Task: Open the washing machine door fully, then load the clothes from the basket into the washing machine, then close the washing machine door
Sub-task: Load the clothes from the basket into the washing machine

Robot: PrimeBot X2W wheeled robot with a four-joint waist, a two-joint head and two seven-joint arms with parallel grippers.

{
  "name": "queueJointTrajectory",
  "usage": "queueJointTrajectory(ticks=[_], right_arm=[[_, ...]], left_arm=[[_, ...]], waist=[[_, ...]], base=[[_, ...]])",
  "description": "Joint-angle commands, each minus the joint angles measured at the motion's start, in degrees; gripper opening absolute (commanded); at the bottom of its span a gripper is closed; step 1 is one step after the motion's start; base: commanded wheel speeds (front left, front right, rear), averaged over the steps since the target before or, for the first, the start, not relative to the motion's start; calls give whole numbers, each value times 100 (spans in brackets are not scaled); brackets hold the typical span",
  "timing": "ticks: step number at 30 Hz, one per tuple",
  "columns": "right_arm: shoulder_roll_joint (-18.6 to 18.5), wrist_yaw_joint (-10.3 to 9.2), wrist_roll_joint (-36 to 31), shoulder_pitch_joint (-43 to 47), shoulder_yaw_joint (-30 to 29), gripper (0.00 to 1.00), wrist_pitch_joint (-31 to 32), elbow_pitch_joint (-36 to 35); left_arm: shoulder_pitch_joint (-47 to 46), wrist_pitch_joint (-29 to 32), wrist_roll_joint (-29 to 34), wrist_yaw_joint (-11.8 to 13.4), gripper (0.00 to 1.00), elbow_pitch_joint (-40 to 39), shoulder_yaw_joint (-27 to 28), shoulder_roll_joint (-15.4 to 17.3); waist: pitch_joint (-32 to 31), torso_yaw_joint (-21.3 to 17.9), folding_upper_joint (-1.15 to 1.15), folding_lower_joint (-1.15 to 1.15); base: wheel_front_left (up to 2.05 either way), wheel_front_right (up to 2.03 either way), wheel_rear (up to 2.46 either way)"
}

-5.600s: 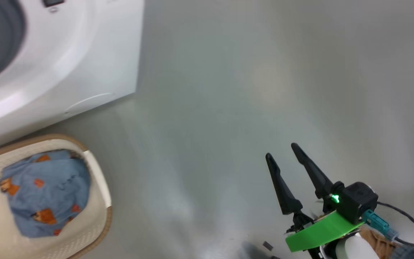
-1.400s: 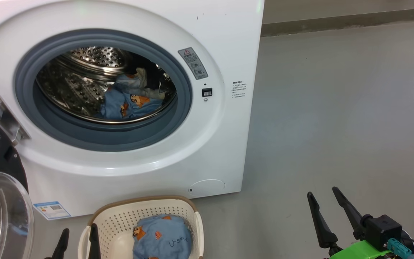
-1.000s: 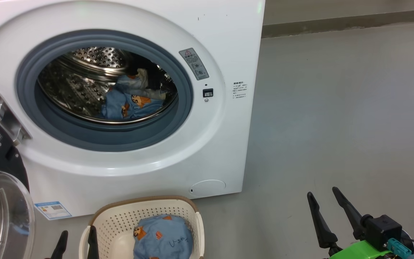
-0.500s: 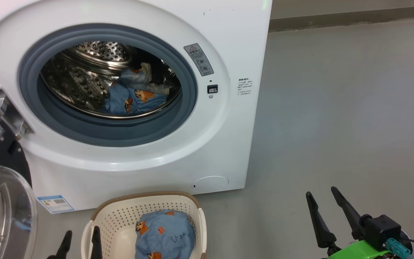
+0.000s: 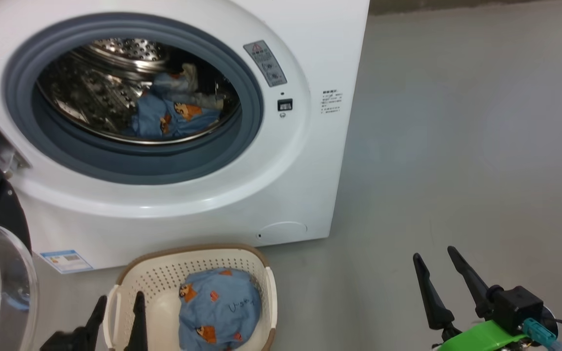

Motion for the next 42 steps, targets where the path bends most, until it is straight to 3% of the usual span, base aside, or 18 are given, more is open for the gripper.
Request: queueJointTrajectory(ticks=[1, 9, 22, 42], right_arm=[[-16, 9, -68, -268, 126, 100, -27, -169], [66, 9, -243, -586, 99, 100, -27, -301], [110, 9, -199, -1122, 299, 100, -27, -471], [111, 9, -95, -1534, 443, 100, -27, -899]], left_arm=[[-310, 9, 47, -26, 100, -55, 163, 140], [-1012, 317, -50, -319, 100, 433, -36, 196], [-2231, 622, -456, -677, 100, 1941, -201, 334], [-4138, 970, -1163, -768, 100, 3973, -1109, 839]], waist=[[235, -42, 0, 0], [1053, -78, 0, 0], [2127, -443, 0, 0], [3815, -1115, 0, 0]], base=[[0, 0, 0], [0, 0, 0], [0, 0, 0], [0, 0, 0]])
